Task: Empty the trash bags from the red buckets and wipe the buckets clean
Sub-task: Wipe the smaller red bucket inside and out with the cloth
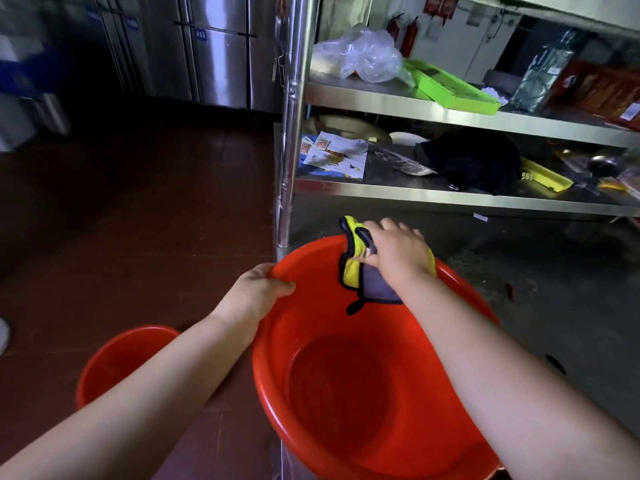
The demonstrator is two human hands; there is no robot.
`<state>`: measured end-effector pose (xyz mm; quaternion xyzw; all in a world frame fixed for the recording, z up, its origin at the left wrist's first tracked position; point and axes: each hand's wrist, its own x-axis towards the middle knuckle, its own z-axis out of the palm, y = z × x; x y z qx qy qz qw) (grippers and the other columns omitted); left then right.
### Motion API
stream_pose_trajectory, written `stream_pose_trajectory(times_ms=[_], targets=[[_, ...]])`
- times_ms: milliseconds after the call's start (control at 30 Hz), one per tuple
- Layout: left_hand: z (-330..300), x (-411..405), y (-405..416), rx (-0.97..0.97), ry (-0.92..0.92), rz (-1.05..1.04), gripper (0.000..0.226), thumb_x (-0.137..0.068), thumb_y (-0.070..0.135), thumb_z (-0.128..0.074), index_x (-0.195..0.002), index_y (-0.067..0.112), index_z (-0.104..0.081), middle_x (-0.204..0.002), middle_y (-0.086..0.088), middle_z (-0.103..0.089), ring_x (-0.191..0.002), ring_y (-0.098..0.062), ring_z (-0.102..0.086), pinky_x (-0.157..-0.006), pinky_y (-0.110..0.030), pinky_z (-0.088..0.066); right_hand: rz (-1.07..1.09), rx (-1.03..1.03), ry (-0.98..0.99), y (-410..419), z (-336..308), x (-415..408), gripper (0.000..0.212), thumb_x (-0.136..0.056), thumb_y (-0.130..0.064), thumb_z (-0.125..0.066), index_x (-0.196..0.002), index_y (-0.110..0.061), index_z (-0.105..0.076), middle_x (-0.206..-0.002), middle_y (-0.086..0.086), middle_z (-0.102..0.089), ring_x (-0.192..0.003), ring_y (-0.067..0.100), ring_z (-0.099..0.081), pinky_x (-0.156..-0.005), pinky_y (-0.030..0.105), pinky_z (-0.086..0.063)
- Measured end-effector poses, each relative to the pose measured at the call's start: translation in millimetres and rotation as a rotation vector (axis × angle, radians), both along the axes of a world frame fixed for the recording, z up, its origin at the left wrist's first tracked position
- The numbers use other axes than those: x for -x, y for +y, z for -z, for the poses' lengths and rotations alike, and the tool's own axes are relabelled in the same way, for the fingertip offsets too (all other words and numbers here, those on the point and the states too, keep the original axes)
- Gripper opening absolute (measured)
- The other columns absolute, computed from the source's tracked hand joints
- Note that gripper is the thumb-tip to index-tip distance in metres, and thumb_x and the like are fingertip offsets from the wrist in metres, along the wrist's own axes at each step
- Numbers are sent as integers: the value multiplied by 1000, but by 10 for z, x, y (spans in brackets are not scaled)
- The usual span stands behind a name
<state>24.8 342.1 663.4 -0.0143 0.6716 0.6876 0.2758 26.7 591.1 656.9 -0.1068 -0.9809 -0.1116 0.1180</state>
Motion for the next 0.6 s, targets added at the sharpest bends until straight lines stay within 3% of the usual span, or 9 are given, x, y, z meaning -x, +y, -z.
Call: stream_pose_trajectory(times_ms=[167,367,533,600], targets=[[81,-172,-5,-37,-25,-76,19,-83,3,-64,-95,17,-61,-69,-7,-72,-55,-19,-69,-42,-22,-50,78,60,-30,180,-47,-91,73,-72,-69,-60,-127,-24,-47,-109,6,-58,-98,30,-59,-64,32,-35],[7,-90,-156,136,-6,121,24,-75,7,-73,-97,13,-65,-79,-10,-74,-70,-24,-72,-61,-29,-57,-4,56,-118,26,-121,65,73,-73,-64,-64,-133,-28,-43,-116,2,-55,-106,27,-56,-79,34,-41],[-168,306,-107,258,78,187,35,-74,5,-72,-103,21,-59,-80,-6,-68,-62,-16,-65,-42,-20,-49,-256,68,-112,-426,-120,285,63,-76,-41,-72,-132,-33,-44,-119,-1,-53,-113,23,-50,-90,36,-35],[-158,388,-99,305,91,215,34,-75,5,-70,-103,21,-59,-78,-4,-67,-63,-15,-64,-42,-18,-46,-343,64,-108,-620,-80,342,65,-75,-37,-73,-133,-32,-45,-119,0,-52,-112,24,-48,-93,37,-33]])
